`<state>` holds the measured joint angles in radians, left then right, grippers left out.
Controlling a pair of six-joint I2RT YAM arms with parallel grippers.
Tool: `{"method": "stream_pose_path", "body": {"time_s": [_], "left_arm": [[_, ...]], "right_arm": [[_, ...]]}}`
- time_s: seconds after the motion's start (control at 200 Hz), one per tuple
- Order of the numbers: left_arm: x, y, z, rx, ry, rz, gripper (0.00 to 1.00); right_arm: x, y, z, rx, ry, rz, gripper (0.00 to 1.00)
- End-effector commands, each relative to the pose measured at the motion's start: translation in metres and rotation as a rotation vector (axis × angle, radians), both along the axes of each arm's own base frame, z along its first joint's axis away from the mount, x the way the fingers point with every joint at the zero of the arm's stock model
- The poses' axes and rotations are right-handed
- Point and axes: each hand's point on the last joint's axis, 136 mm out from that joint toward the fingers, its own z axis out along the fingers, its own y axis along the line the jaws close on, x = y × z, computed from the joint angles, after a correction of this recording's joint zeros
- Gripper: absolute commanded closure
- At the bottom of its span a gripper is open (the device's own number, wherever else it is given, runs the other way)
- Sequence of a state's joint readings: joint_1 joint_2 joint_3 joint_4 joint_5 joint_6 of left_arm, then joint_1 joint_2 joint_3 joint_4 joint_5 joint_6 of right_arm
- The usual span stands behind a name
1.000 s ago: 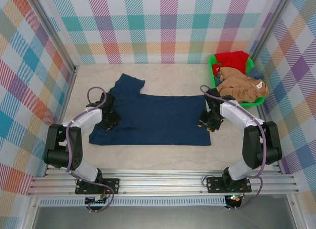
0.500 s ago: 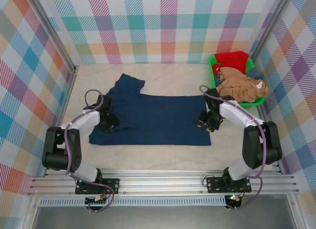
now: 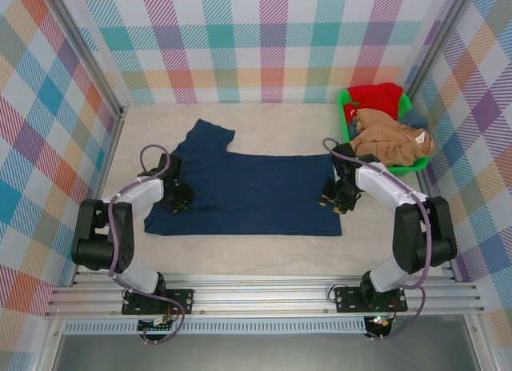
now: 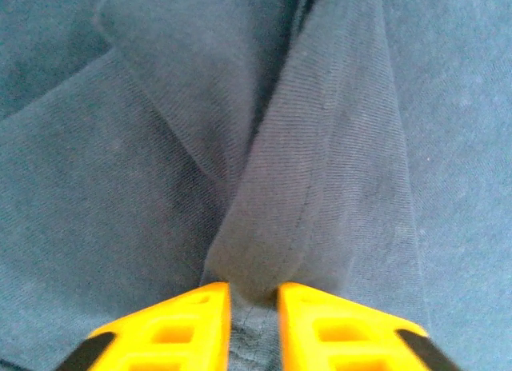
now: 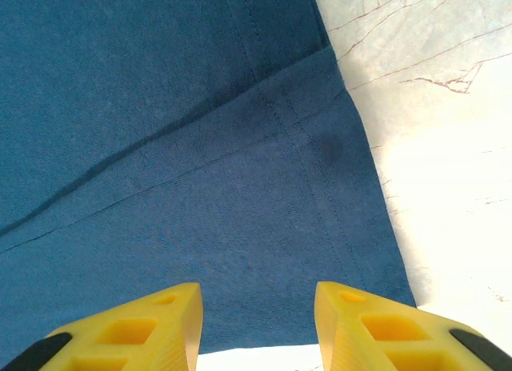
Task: Fold and stack the t-shirts
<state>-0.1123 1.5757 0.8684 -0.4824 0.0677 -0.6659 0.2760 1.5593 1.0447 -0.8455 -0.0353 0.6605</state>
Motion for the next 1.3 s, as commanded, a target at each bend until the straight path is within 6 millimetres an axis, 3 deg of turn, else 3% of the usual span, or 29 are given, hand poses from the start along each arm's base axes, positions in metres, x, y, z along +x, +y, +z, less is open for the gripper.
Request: {"method": "stream_pose_path", "body": {"time_s": [0.0,0.165,0.4,0.515,0.595,0.695,0.905,1.295], "left_arm": [[0.004,0.001,-0.001,-0.005,-0.005,-0.004,0.88],[0.010,0.000,0.006,0.002,-0.014,-0.017,1.00],[0.002,0.007,0.038,0.061,-0.040,0.016,1.00],[-0.013,0.008,0.032,0.014,-0.004,0.080,0.90],[-0.017,0.008,0.024,-0.027,-0.007,0.113,0.90],[-0.008,0.006,0.023,-0.053,-0.041,0.107,1.00],[0.021,-0.002,0.036,-0.059,-0.090,0.056,1.00],[0.065,-0.031,0.034,0.055,-0.036,-0.104,1.00]], "right_arm": [[0.008,0.006,0.005,0.014,-0.019,0.023,0.59],[0.008,0.006,0.005,0.014,-0.020,0.024,0.59],[0.009,0.007,0.005,0.014,-0.024,0.028,0.59],[0.008,0.008,0.004,0.017,-0.020,0.030,0.59],[0.009,0.009,0.004,0.019,-0.021,0.032,0.59],[0.010,0.010,0.004,0.020,-0.020,0.039,0.59],[0.008,0.010,0.003,0.020,-0.016,0.046,0.59],[0.005,0.011,0.000,0.029,-0.006,0.043,0.59]]}}
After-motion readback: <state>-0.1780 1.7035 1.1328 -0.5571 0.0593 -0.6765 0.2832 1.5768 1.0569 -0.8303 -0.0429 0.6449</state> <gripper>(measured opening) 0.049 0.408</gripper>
